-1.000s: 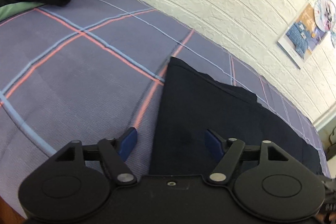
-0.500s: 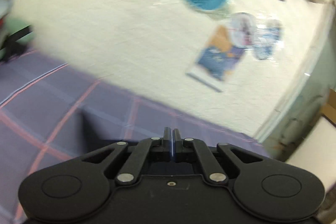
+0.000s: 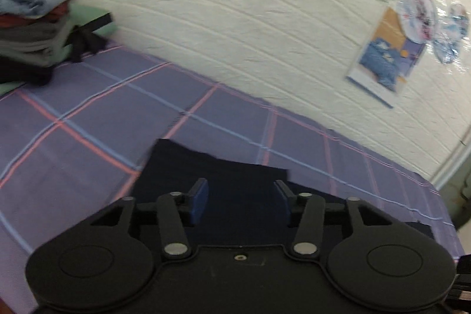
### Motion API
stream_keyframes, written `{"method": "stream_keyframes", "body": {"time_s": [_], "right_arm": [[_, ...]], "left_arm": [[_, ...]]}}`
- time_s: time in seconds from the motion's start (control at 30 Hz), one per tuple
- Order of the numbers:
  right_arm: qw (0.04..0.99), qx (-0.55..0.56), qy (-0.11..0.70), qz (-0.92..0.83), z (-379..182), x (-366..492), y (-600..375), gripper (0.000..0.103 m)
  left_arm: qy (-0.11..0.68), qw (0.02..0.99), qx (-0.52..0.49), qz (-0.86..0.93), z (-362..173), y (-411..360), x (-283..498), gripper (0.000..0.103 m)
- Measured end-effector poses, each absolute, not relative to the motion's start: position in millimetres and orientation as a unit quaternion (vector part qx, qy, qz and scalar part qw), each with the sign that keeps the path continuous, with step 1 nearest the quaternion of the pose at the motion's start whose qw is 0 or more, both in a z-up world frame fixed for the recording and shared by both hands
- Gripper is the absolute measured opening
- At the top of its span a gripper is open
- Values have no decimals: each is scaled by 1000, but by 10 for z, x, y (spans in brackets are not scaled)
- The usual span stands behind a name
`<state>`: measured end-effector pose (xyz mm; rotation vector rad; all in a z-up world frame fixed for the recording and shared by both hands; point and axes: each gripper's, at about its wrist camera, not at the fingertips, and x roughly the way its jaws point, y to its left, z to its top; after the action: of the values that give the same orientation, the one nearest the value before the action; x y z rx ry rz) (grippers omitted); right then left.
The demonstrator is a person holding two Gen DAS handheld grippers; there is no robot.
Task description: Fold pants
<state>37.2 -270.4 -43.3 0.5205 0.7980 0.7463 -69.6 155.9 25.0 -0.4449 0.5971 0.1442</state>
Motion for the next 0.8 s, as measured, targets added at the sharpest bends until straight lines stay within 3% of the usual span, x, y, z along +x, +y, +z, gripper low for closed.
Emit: {"method": "stream_keyframes", "body": {"time_s": [0.2,0.4,0.57,0.8], "right_arm": [[816,226,389,362,-400,403,-2506,83],[814,209,401,365,-364,407,-2337,84],[811,202,404,372,-342,396,-2235,84],[819,201,382,378,-285,349,-2268,84]], "left_arm": [[344,889,-280,114,-175,2201,-751,103],[348,880,-315,69,-448,2265,-729,103],[358,891,-273,54,-405,2095,-722,103],[272,911,-307,-32,285,1721,-731,103]]}}
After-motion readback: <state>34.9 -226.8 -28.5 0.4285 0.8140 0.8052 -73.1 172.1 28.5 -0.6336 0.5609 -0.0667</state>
